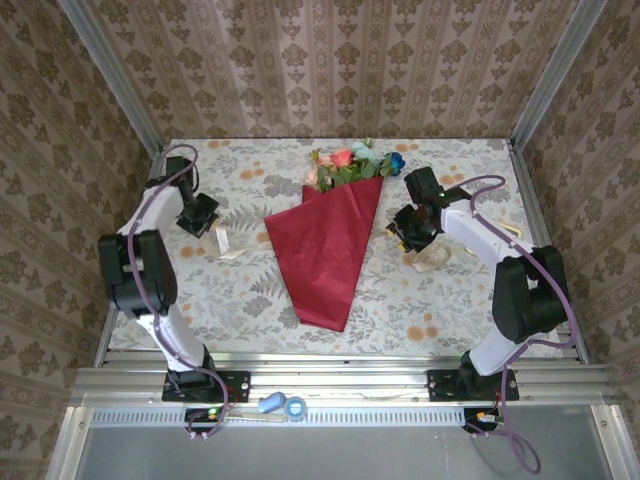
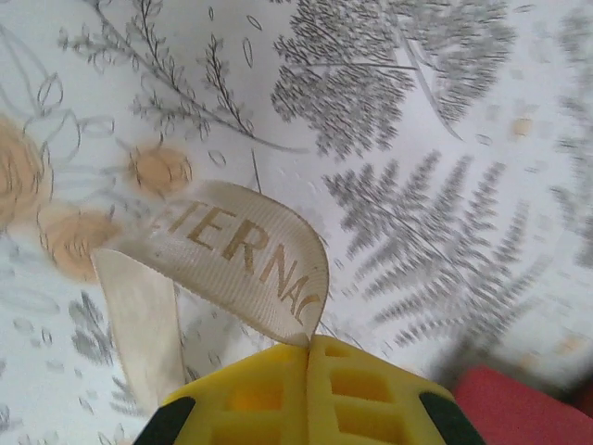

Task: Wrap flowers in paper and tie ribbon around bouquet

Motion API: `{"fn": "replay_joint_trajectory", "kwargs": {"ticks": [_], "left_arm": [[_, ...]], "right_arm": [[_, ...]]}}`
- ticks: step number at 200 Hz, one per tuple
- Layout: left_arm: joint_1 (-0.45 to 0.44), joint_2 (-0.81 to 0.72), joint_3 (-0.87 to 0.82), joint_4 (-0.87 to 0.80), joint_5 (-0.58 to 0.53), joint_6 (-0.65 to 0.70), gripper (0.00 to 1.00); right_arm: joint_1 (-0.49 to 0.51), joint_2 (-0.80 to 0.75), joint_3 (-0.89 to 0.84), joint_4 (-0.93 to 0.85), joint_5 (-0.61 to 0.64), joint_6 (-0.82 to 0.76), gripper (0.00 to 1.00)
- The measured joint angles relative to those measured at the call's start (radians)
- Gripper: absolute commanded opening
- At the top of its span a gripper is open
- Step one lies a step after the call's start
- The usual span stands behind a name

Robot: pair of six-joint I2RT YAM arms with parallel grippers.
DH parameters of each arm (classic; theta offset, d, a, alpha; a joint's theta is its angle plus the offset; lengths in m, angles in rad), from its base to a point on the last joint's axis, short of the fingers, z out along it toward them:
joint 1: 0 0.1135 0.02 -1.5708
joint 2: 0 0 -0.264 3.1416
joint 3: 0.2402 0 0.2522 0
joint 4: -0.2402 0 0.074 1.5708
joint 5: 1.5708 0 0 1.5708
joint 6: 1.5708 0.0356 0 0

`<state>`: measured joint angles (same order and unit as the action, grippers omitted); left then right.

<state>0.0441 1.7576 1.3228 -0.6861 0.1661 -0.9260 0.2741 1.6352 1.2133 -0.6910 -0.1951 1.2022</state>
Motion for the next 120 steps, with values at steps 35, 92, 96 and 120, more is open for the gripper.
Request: {"fn": "replay_joint_trajectory", "kwargs": {"ticks": [35,92,96,120], "left_arm": [[0.000,-0.216,-0.166,0.108,0.093,-0.084,0.00],[-0.206,-0.382,-0.190,0.194,0.190,-0.249,0.00],[-0.239,-0.395,-0.190,0.207,0.197,-0.270,0.00],[-0.381,-0.405,-0.172,0.260,0.212,-0.352,0.00]], "right_arm": [[0.018,0.001,0.000,0.016,-0.020,-0.003,0.33],[0.024,0.001,0.000,0.030,-0.023,-0.029,0.33],[0.023,0.001,0.000,0.029,-0.023,-0.031,0.33],[0.009,-0.001,-0.007,0.030,-0.024,-0.048,0.33]]}}
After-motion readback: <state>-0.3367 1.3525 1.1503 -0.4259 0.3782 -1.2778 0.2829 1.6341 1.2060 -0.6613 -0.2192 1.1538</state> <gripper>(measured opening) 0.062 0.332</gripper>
